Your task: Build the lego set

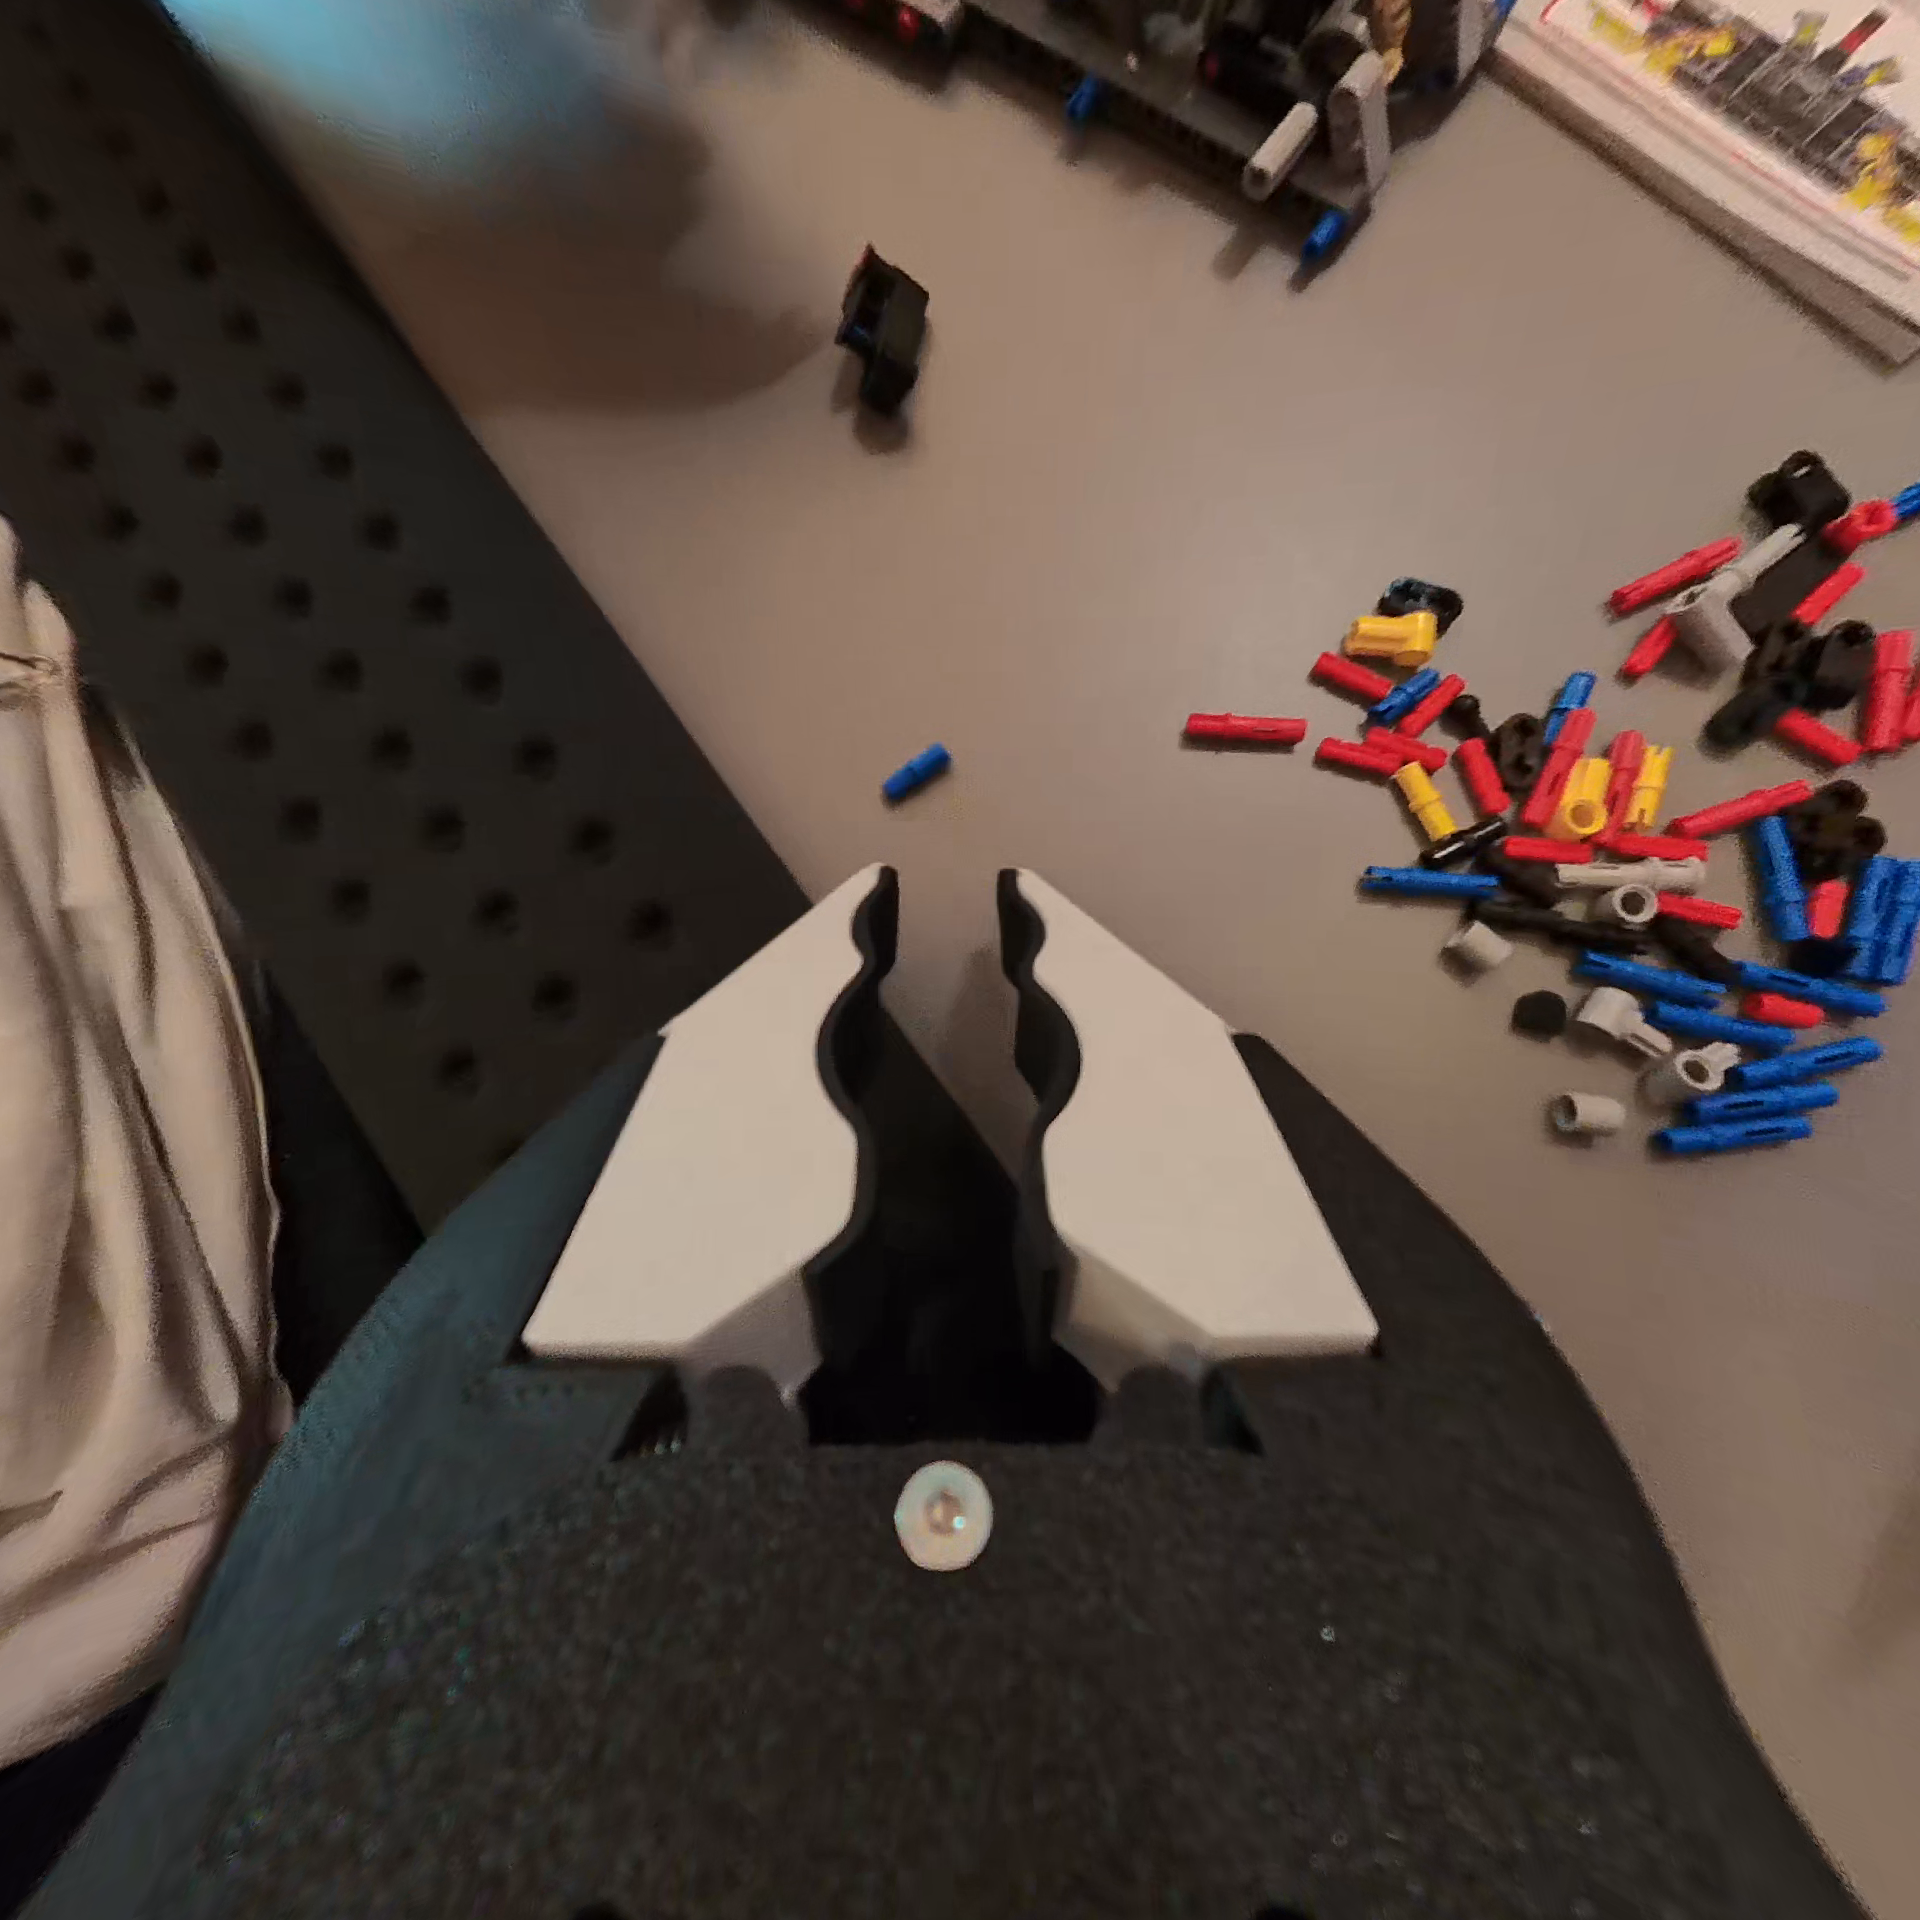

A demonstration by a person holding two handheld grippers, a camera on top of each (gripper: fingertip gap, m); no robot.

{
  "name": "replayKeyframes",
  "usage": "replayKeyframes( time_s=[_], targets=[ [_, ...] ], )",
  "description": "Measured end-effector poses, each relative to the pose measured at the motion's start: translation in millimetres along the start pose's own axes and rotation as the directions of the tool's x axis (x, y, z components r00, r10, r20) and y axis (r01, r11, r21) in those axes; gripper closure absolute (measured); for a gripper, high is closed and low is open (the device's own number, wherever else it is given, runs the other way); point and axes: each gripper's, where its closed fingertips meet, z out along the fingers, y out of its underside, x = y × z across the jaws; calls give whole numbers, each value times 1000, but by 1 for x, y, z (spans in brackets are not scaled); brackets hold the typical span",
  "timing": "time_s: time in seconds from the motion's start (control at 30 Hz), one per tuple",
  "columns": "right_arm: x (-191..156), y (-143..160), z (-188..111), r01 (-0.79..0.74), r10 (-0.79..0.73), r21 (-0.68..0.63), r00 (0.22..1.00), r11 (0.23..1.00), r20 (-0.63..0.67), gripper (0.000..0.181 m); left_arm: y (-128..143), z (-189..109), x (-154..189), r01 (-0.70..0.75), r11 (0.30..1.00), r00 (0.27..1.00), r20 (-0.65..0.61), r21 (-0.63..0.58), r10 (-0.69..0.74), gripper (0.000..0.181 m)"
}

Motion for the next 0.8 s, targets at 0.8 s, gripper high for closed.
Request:
replayKeyframes(
  time_s=[0.8],
  targets=[
    [-20, -26, 35, 51, -49, -92, 999, 994, 21, 172, 1, 1, 6, -69, 997, 998, -2, -21, 69, 176]
  ],
)
